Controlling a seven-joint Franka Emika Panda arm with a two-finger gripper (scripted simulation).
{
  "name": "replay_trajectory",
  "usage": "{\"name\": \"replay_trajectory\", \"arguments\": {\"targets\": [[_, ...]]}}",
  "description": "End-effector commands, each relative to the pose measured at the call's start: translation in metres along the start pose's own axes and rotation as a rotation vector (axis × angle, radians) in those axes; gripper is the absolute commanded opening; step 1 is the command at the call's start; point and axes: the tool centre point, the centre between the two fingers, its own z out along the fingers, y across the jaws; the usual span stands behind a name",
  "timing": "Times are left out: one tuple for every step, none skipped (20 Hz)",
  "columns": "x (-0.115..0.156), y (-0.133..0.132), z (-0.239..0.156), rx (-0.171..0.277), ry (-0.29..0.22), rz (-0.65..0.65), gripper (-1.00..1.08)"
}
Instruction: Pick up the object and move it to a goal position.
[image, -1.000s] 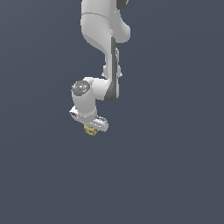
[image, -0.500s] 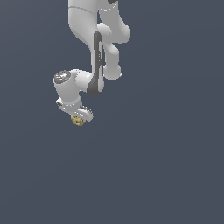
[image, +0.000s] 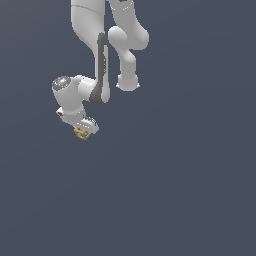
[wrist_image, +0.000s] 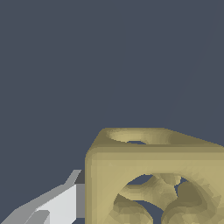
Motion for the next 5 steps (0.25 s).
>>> {"name": "replay_trajectory", "arguments": {"targets": [[0.0, 0.002, -0.0002, 0.0, 0.0, -0.002, -1.0], [0.0004, 0.0015, -0.0002, 0.0, 0.0, -0.002, -1.0], [0.0009, 0.0003, -0.0001, 0.0, 0.0, -0.002, -1.0], [0.0012, -0.0006, -0.0001, 0.0, 0.0, -0.002, -1.0], [0.0013, -0.0009, 0.0, 0.0, 0.0, -0.002, -1.0]]}}
